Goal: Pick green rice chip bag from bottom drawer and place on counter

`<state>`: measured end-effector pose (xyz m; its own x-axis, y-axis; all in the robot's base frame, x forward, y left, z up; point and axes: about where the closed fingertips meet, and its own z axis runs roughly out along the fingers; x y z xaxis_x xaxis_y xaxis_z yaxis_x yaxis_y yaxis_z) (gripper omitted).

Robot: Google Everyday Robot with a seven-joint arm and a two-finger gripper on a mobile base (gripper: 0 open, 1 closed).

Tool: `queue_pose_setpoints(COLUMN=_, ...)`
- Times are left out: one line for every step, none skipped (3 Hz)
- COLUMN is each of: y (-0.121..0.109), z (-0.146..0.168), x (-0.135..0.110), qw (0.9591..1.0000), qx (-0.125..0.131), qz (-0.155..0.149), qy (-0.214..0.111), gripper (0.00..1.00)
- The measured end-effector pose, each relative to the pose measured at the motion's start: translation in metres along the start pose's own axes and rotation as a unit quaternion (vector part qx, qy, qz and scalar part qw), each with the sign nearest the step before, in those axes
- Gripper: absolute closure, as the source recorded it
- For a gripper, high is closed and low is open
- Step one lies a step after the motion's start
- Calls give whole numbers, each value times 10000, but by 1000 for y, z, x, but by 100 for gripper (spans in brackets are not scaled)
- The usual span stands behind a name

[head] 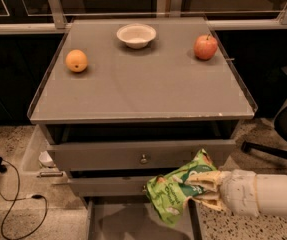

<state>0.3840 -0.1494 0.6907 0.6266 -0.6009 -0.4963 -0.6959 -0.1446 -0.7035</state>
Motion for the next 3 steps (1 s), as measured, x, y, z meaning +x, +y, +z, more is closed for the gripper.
queue_pose_setpoints(y=-34, z=-35, x=-49, qw=9986, qx=75, qz=-524, qy=44, gripper=100)
queue_pose_setpoints(y=-81, z=-60, x=-90, qw=9965, qx=92, qz=-819, qy=115, gripper=100)
queue_pose_setpoints(y=-135, z=-81, x=-99, qw=9965, qx=272, qz=-763, qy=211, gripper=100)
